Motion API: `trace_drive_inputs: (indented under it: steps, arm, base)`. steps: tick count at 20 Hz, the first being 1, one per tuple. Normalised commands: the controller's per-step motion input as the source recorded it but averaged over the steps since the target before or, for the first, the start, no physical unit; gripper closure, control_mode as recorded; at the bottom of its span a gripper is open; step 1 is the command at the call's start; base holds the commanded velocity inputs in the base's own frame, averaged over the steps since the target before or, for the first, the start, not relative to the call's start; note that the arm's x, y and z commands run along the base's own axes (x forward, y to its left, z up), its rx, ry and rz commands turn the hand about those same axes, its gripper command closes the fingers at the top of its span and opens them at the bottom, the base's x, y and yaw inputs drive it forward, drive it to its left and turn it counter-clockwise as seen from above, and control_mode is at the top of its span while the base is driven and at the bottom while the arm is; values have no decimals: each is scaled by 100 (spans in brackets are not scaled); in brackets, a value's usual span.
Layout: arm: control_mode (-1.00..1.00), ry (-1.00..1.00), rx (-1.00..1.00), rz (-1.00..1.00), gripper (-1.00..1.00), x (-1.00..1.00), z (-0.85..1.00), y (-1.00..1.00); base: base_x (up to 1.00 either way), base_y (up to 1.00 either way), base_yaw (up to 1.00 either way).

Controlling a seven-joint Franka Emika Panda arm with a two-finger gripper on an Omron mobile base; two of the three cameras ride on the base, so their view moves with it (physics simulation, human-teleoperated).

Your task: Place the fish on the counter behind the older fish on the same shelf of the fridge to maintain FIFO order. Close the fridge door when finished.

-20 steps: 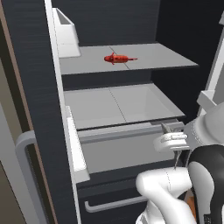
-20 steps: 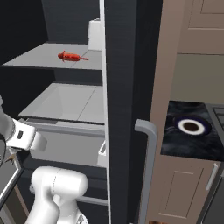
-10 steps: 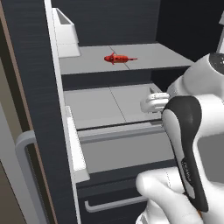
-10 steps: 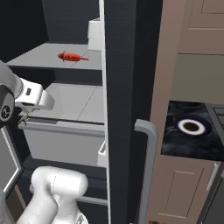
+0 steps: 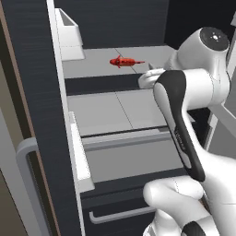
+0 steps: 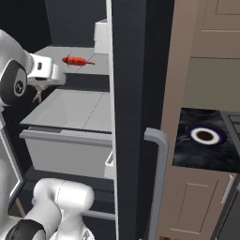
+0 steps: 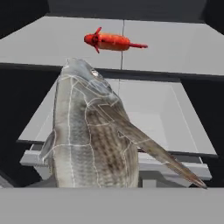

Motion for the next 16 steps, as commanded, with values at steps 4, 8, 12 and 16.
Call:
trace_drive_inputs:
  steps: [4,8,12,16]
  arm:
    - [-100,-28,-20,11,100,23,41,0]
    - [-100,-22,-25,4,100,20,49,0]
    - [-100,-4,-19,4,100,32,36,0]
    - [-100,0,-14,3,100,36,11,-1]
  base:
    - [0,0,0]
    - [0,0,0]
    - [0,0,0]
    - [0,0,0]
